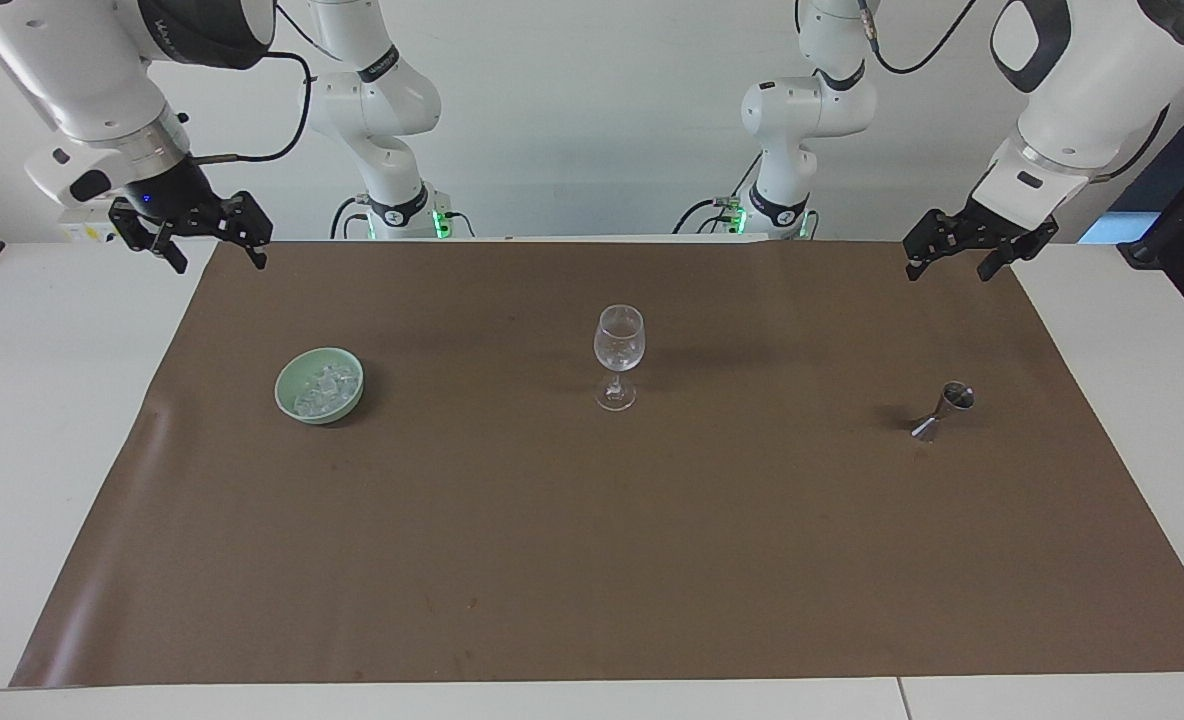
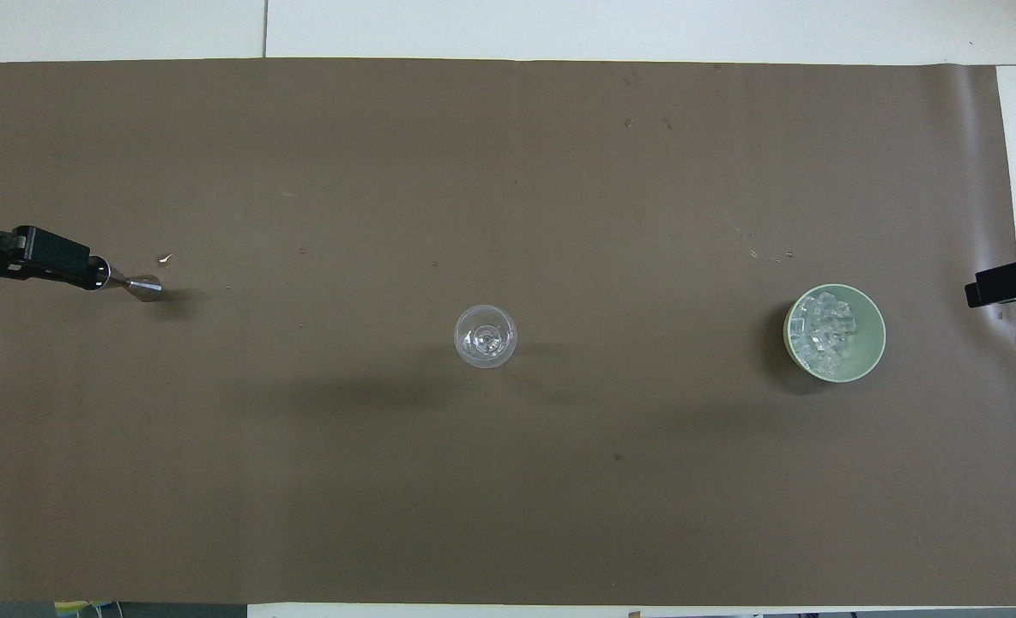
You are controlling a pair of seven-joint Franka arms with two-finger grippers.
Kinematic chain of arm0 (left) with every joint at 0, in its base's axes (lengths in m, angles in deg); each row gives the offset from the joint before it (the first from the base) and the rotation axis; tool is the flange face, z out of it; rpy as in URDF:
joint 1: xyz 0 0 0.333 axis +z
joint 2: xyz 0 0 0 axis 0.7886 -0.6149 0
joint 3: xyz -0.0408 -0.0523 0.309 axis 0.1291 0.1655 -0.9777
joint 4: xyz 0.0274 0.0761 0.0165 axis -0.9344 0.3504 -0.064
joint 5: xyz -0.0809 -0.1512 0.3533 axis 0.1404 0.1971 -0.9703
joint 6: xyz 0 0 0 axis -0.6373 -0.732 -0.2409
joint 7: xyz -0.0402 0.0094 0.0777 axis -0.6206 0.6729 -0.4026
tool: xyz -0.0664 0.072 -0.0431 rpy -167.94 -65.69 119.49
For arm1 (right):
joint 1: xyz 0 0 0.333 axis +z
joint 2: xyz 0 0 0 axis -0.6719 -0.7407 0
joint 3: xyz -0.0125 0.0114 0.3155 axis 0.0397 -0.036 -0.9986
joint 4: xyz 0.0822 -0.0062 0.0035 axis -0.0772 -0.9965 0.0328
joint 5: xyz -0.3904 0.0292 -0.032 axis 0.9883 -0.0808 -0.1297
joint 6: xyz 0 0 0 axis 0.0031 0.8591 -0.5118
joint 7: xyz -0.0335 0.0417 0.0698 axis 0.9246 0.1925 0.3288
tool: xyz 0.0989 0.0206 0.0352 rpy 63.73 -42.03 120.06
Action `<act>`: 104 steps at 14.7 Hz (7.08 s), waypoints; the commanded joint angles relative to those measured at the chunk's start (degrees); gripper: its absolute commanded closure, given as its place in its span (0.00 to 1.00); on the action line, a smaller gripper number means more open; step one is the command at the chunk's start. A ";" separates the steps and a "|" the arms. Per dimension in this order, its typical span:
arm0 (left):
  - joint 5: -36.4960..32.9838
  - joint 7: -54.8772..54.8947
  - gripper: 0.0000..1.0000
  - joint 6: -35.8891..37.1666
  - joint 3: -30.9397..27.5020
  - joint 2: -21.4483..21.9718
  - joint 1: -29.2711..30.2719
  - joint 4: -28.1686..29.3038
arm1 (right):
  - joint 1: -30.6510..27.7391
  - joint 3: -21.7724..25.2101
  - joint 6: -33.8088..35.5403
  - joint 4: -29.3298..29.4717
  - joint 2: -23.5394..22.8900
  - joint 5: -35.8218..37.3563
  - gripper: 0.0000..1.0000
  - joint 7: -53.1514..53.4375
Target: Pour wine and add ice with both arms
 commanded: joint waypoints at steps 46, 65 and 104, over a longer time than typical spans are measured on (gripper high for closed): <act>8.95 -23.24 0.00 -5.02 -4.29 -14.25 9.45 -1.31 | -0.20 -0.25 -0.50 -1.25 0.90 0.20 0.00 -0.73; 44.20 -56.25 0.00 -13.27 -15.10 -22.70 21.23 9.83 | -0.11 -0.25 -0.41 -1.34 0.99 0.20 0.00 -0.73; 82.78 -41.31 0.91 -34.20 -14.05 -13.55 13.14 38.15 | -0.11 -0.25 -0.33 -1.43 1.07 0.11 0.00 -0.73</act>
